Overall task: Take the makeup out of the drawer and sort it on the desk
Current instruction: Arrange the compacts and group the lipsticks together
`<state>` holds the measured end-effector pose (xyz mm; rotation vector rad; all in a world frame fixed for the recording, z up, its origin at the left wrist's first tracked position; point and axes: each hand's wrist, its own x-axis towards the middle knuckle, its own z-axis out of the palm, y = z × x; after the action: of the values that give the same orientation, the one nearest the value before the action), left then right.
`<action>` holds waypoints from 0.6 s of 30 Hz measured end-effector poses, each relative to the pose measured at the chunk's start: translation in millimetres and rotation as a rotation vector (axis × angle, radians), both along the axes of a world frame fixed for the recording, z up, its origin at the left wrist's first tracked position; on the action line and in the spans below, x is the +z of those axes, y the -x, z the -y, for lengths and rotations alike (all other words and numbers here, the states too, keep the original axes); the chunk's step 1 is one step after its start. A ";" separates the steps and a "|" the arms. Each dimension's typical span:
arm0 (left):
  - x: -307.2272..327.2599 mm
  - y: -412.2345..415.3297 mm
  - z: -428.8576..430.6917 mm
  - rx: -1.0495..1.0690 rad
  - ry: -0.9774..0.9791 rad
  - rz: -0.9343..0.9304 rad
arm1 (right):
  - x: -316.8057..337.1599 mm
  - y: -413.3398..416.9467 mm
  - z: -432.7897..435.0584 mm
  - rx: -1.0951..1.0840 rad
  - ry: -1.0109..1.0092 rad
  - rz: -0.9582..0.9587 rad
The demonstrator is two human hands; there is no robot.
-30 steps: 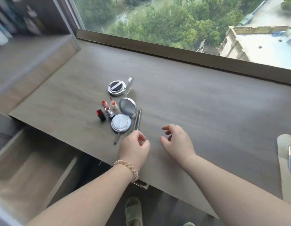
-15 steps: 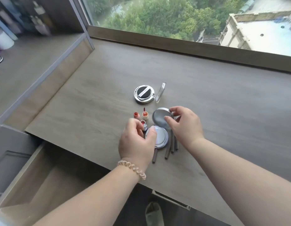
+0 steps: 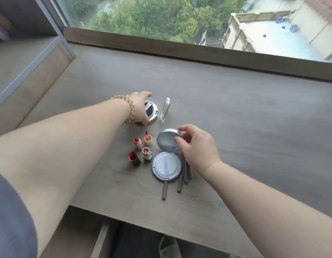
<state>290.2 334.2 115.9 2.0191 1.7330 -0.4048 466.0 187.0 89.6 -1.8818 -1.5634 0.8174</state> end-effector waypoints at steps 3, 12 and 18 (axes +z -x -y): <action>-9.6 -5.3 -4.8 -0.082 0.012 -0.099 | -2.5 1.1 -0.7 0.031 0.024 0.037; -2.2 -13.6 -4.2 -0.074 -0.153 -0.068 | 2.9 -6.2 1.4 -0.010 -0.066 -0.067; 47.7 -49.3 1.7 -0.040 -0.298 0.050 | 33.0 -53.9 2.9 -0.118 -0.217 -0.035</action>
<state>339.5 332.5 163.6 2.2500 1.8124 -0.1108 519.9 184.1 122.6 -1.7735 -1.4425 0.6003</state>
